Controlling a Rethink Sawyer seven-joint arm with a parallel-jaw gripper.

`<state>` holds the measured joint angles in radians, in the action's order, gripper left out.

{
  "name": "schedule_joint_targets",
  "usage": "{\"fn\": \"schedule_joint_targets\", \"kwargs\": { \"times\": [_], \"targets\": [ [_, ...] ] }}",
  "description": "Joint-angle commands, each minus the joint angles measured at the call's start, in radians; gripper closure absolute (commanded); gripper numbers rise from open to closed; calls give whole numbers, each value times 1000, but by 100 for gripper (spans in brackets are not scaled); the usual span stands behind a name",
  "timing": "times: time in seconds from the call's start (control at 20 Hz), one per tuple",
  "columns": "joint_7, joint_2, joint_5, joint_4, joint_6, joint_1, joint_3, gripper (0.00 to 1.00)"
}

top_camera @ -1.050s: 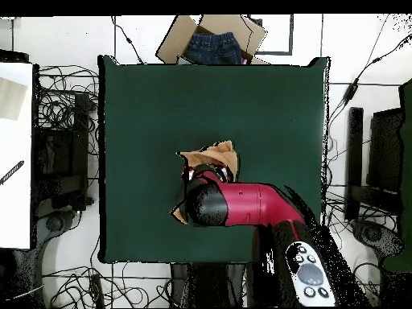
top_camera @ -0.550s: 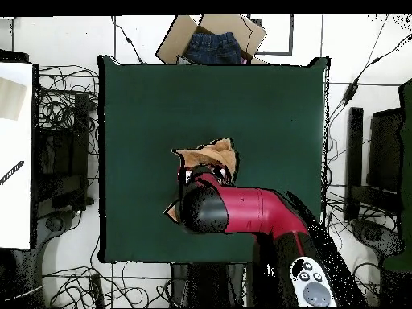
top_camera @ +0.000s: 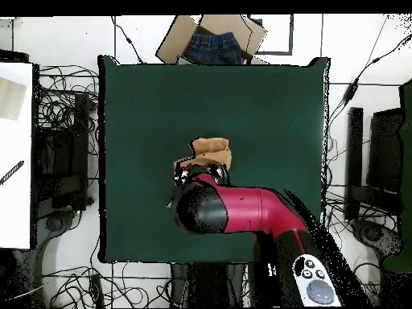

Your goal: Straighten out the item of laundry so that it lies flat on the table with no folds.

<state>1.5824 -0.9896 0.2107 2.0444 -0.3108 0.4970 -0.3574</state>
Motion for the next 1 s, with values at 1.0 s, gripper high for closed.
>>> {"fn": "schedule_joint_targets", "kwargs": {
  "times": [1.0],
  "targets": [
    [91, 60, 3, 9, -83, -47, -32, 0]
  ]
}}
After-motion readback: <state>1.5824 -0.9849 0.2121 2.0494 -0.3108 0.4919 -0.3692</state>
